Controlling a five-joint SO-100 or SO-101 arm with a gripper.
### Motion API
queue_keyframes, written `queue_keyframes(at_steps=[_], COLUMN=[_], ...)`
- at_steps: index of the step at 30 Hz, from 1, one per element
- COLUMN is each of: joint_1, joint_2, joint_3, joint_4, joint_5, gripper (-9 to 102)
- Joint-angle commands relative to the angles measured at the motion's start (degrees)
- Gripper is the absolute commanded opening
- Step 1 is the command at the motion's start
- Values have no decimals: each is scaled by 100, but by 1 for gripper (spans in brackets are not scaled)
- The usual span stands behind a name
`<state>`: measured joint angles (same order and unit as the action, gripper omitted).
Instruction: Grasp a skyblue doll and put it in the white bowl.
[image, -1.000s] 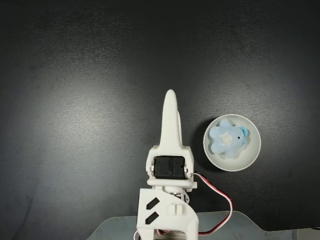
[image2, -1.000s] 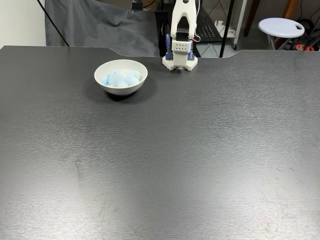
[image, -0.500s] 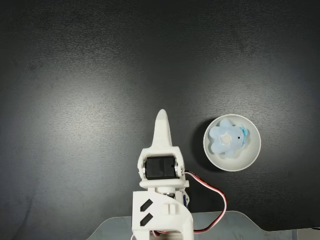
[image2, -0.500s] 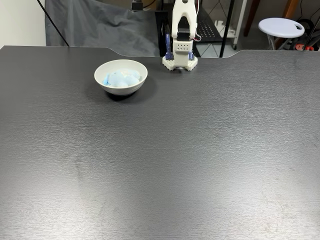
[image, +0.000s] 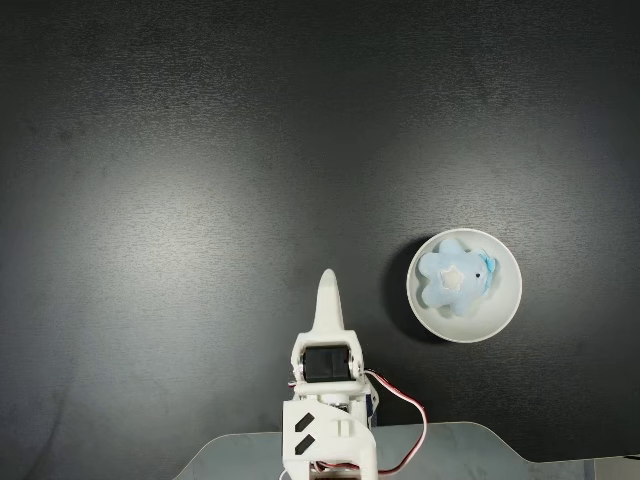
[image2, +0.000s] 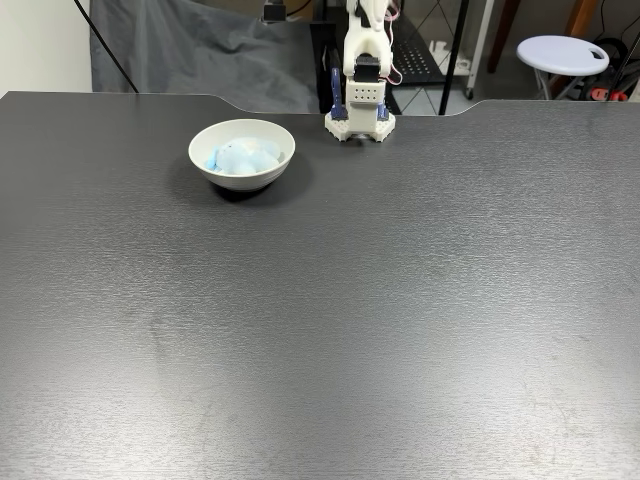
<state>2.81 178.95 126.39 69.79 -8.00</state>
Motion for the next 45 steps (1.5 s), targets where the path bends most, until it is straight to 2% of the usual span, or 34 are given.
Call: queue_keyframes(at_steps=[1, 5, 10, 15, 27, 32, 39, 45], joint_1=[0, -9, -70, 0, -35, -9, 9, 0], joint_2=[738, 800, 800, 809, 809, 809, 1239, 1239], joint_3=[1433, 2224, 2786, 3067, 3120, 3182, 4061, 4131], joint_4=[-967, -967, -844, -325, -88, 246, 211, 193], joint_5=[53, 264, 1195, 1890, 1828, 1274, 1046, 1037], gripper=[1, -1, -1, -1, -1, -1, -1, -1])
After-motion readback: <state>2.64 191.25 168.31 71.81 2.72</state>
